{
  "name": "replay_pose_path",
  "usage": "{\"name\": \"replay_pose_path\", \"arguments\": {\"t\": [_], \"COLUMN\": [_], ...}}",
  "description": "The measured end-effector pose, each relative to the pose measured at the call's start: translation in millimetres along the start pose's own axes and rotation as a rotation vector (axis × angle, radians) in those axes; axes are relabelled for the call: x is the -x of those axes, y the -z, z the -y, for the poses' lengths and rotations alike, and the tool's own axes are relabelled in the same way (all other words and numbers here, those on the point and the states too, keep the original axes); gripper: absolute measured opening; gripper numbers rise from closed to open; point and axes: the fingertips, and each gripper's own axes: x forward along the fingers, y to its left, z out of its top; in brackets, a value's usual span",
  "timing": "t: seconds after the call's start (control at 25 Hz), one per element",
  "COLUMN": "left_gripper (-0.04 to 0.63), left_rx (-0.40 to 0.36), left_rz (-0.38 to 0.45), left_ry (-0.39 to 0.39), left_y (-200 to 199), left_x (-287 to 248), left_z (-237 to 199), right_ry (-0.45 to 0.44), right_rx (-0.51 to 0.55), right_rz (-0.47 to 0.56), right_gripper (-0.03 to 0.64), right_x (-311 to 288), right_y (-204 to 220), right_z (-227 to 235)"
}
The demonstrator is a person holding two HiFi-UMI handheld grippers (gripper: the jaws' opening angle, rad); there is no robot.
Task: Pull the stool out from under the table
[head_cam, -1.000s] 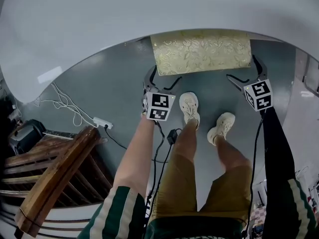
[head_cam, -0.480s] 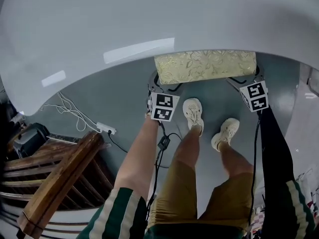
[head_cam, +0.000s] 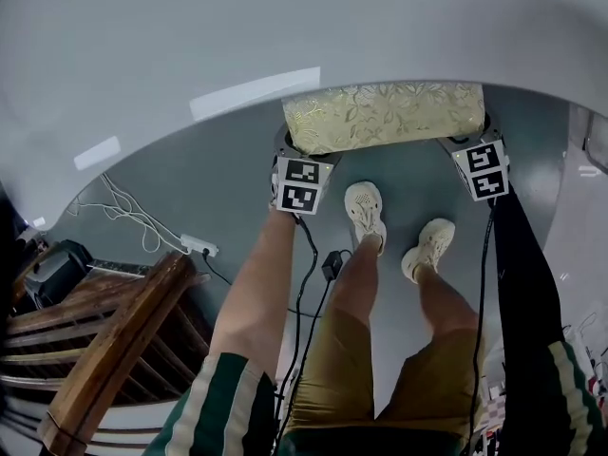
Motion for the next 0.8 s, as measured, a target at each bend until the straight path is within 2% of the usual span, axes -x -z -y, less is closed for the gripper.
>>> {"name": "replay_pose_path", "arguments": {"t": [0.12, 0.28, 0.4, 0.8], "left_gripper": [0.446, 0.445, 0.443, 0.443], "left_rx": [0.005, 0.003, 0.004, 0.085], "left_rz": [-0.031, -0.112, -0.142, -0.206], "left_ry": [-0.003, 0.008, 0.014, 0.054], "left_y": [3.4, 8.2, 10.7, 11.9], "left_x": [2.9, -1.0, 0.1, 21.6], "left_z": [-2.4, -2.8, -2.0, 10.9], "right_ry": [-0.028, -0.053, -0.102, -0.193], "right_rx": [0.019, 0.001, -0.009, -0.058], "right_rz": [-0.05, -0.119, -0.162, -0.147], "right_gripper": [0.451, 0.445, 0.426, 0.423], "right_x": [3.2, 0.2, 3.4, 20.6], "right_y": [2.2, 7.4, 10.3, 8.2], "right_z": [-3.3, -4.2, -5.8, -13.7]}}
